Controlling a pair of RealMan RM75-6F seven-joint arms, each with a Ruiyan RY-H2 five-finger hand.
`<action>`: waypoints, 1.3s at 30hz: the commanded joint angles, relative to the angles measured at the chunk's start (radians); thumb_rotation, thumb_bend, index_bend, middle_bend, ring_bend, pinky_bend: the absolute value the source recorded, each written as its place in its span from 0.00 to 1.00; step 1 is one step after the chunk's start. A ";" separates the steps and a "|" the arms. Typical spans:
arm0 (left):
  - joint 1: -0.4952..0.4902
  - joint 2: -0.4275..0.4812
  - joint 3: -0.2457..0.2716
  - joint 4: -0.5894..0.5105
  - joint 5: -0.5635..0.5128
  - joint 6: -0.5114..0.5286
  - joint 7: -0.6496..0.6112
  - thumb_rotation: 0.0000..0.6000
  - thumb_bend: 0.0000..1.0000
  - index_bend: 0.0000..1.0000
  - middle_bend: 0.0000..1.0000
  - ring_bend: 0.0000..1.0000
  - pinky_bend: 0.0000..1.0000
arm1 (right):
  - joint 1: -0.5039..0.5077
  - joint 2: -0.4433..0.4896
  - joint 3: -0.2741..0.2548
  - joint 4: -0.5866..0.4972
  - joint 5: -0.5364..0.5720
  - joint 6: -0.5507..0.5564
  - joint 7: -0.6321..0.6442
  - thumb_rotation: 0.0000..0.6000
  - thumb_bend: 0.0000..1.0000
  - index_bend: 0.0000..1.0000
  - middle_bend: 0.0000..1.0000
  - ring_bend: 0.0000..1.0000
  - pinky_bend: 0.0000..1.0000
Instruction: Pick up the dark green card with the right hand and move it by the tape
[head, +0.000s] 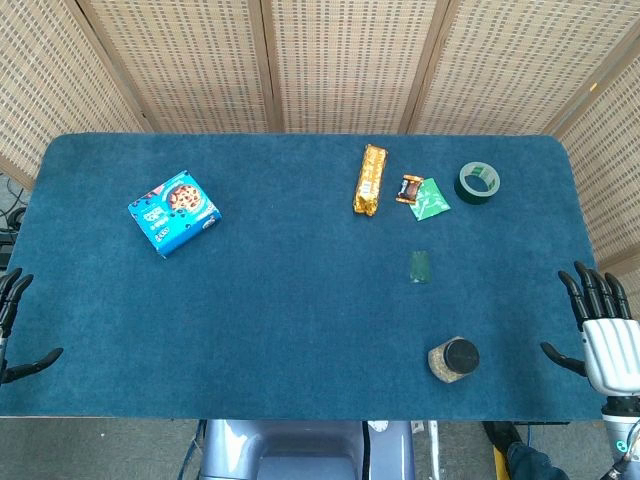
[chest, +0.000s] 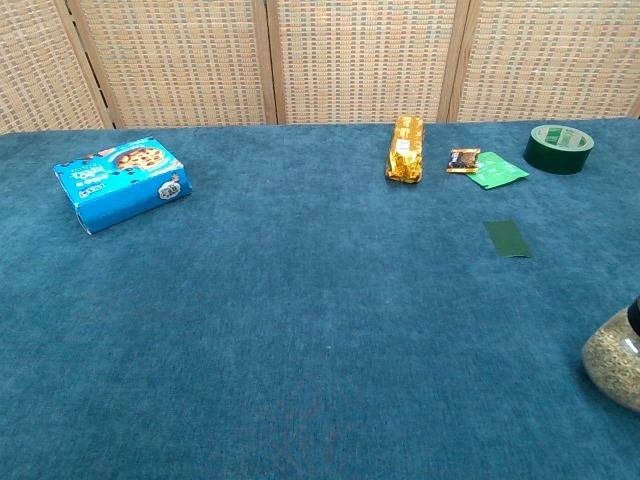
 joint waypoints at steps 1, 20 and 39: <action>0.001 0.002 -0.001 -0.001 -0.001 -0.001 -0.003 1.00 0.00 0.00 0.00 0.00 0.00 | 0.002 -0.003 -0.001 0.003 -0.001 -0.004 -0.002 1.00 0.00 0.04 0.00 0.00 0.00; -0.012 -0.020 -0.021 0.009 -0.012 -0.010 0.039 1.00 0.00 0.00 0.00 0.00 0.00 | 0.245 -0.064 0.067 0.095 -0.081 -0.245 -0.002 1.00 0.07 0.34 0.01 0.00 0.00; -0.031 -0.034 -0.038 0.005 -0.047 -0.052 0.063 1.00 0.00 0.00 0.00 0.00 0.00 | 0.589 -0.306 0.118 0.326 0.063 -0.691 -0.218 1.00 0.16 0.38 0.06 0.00 0.00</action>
